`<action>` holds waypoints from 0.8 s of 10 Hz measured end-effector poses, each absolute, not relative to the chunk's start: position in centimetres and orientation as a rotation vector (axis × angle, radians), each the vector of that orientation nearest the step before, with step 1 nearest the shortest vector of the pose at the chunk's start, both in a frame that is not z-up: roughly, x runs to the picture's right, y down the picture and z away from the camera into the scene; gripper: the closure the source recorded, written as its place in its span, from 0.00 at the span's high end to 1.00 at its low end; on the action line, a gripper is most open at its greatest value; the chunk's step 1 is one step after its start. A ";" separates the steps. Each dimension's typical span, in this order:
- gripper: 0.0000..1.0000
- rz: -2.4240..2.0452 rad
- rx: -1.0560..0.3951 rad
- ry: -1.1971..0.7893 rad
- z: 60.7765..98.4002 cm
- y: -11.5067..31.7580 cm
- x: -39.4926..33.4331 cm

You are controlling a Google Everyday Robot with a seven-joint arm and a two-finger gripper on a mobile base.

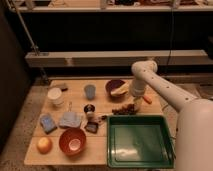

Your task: Place grapes in metal cup

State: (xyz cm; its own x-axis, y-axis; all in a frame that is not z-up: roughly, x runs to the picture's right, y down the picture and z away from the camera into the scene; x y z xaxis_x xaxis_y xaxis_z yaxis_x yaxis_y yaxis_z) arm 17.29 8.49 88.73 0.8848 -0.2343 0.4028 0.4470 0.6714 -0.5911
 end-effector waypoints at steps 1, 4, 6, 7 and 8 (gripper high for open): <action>0.65 -0.393 -0.756 -0.298 89.3 9.0 17.1; 0.65 -0.385 -0.781 -0.286 90.4 9.9 17.6; 0.65 -0.385 -0.800 -0.280 91.1 10.3 17.6; 0.65 -0.387 -0.809 -0.279 91.5 10.5 17.5; 0.65 -0.388 -0.814 -0.278 91.8 10.7 17.6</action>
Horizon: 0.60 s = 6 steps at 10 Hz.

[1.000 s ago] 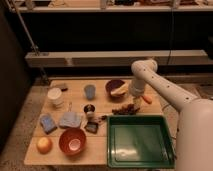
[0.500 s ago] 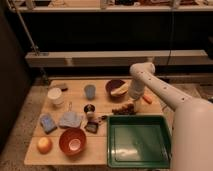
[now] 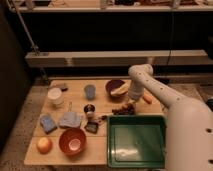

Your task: Place grapes in metal cup

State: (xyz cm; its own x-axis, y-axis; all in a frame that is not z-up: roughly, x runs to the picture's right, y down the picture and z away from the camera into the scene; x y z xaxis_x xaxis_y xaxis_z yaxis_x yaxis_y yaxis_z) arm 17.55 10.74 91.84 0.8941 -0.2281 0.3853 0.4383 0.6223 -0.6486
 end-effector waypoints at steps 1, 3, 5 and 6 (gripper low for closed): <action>0.65 -0.388 -0.823 -0.277 92.2 11.1 17.7; 0.55 -0.388 -0.825 -0.283 92.7 11.3 17.7; 0.34 -0.389 -0.820 -0.285 92.7 11.1 17.6; 0.26 -0.390 -0.819 -0.287 92.7 11.0 17.5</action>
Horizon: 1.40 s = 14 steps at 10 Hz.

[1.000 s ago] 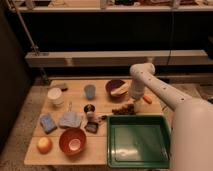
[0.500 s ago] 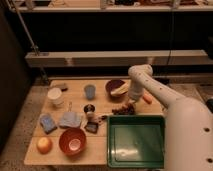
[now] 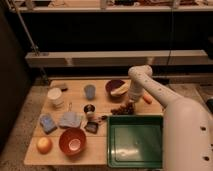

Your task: Place grapes in metal cup

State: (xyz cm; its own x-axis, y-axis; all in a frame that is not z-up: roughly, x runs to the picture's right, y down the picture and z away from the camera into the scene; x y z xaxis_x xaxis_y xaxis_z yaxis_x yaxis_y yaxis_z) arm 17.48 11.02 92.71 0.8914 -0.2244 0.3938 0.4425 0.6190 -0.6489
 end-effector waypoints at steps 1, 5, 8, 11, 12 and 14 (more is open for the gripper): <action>0.14 -0.393 -0.823 -0.288 92.7 11.0 17.3; 0.00 -0.345 -0.751 -0.352 91.3 10.2 18.3; 0.00 -0.312 -0.669 -0.397 89.0 8.1 18.9; 0.00 -0.306 -0.615 -0.408 85.0 5.5 19.9; 0.00 -0.319 -0.595 -0.402 83.1 4.3 19.9; 0.00 -0.342 -0.561 -0.379 80.0 2.7 20.4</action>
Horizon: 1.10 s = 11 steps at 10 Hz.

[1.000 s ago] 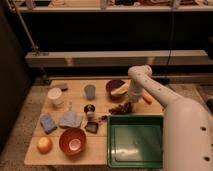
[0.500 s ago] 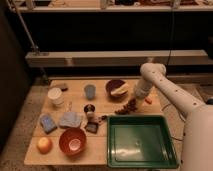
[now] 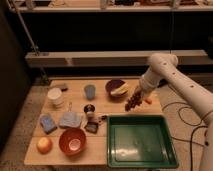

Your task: Place grapes in metal cup

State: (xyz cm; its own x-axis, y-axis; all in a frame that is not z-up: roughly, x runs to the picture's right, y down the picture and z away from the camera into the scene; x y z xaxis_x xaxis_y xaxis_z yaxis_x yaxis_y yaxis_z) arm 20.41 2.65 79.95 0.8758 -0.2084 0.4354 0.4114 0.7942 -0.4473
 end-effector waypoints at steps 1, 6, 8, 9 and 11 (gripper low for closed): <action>0.00 -0.364 -0.545 -0.364 78.6 1.9 20.4; 0.00 -0.487 -0.537 -0.277 76.8 0.1 18.6; 0.00 -0.536 -0.543 -0.258 76.6 -1.0 16.8; 0.00 -0.549 -0.548 -0.258 76.6 -1.4 16.0; 0.00 -0.584 -0.556 -0.251 77.0 -2.6 14.5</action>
